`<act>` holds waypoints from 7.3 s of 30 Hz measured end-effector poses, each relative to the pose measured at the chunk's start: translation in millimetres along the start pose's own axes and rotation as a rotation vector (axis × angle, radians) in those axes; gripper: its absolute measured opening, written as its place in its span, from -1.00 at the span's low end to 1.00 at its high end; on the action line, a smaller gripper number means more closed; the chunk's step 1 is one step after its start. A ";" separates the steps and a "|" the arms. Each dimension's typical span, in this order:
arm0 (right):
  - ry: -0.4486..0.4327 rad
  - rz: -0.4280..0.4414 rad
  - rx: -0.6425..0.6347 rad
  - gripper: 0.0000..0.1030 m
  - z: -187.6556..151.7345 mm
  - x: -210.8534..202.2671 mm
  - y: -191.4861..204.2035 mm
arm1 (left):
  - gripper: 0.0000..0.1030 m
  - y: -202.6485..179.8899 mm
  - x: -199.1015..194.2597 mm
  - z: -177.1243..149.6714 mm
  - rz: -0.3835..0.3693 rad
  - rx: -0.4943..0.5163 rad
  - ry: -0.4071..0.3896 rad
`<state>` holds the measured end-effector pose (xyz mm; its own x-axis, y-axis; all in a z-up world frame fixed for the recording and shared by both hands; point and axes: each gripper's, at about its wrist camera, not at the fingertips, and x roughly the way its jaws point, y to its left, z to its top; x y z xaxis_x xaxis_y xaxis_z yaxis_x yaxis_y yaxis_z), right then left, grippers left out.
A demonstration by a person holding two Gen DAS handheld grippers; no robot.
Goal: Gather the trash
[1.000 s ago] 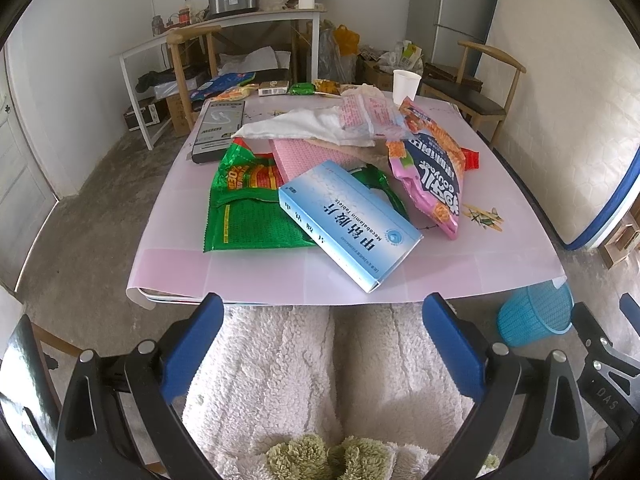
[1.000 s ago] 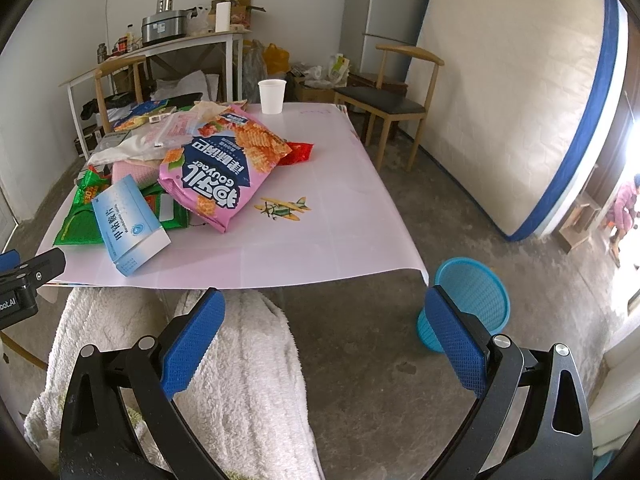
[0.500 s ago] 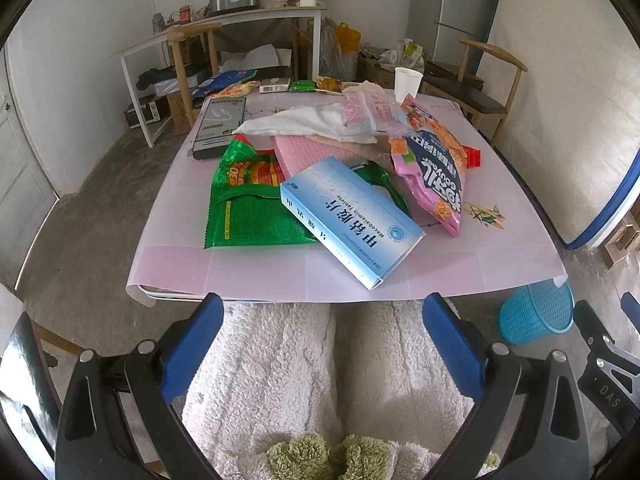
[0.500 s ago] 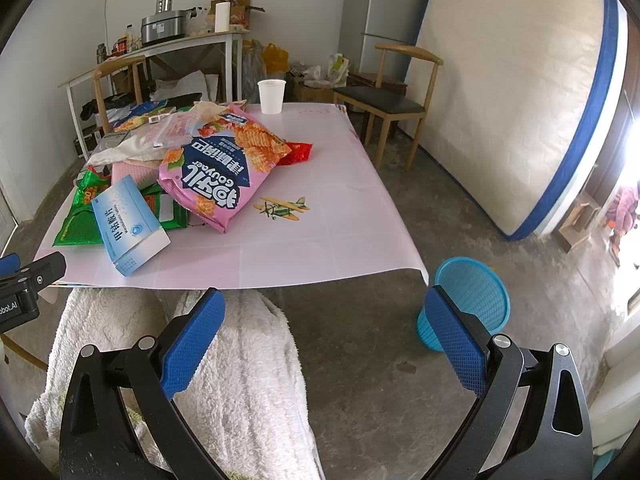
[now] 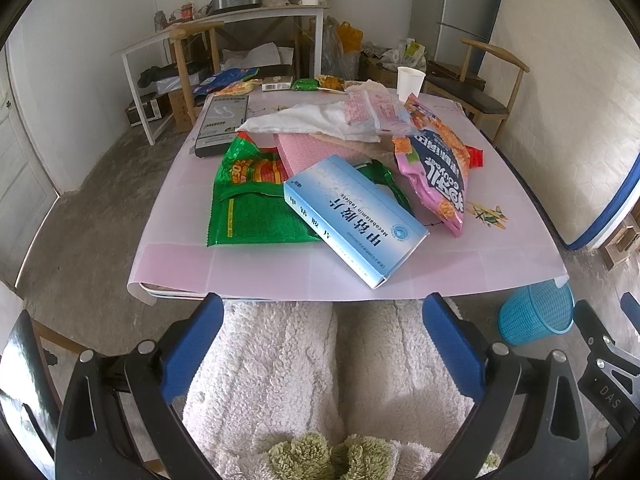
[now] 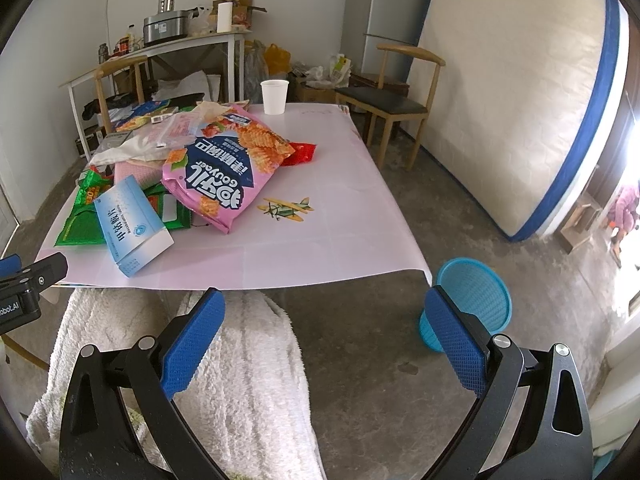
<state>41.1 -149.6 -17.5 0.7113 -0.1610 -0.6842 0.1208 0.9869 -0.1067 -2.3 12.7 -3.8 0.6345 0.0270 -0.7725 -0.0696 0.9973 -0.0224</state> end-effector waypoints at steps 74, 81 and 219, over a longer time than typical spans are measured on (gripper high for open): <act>0.331 0.929 0.210 -0.45 37.9 134.4 65.4 | -0.02 76.9 127.1 15.0 -0.832 -0.542 0.131; 0.391 1.037 0.328 -0.46 27.6 142.6 43.4 | -0.02 85.4 120.1 16.0 -0.927 -0.579 0.124; 0.084 0.201 1.429 -0.79 -106.4 162.7 -424.7 | 0.24 -551.0 199.5 105.6 -0.840 0.396 0.433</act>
<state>31.8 -594.2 -160.2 0.7633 0.0277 -0.6455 0.6371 0.1341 0.7591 243.9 -524.3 -78.6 0.0230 -0.6391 -0.7688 0.5783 0.6358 -0.5113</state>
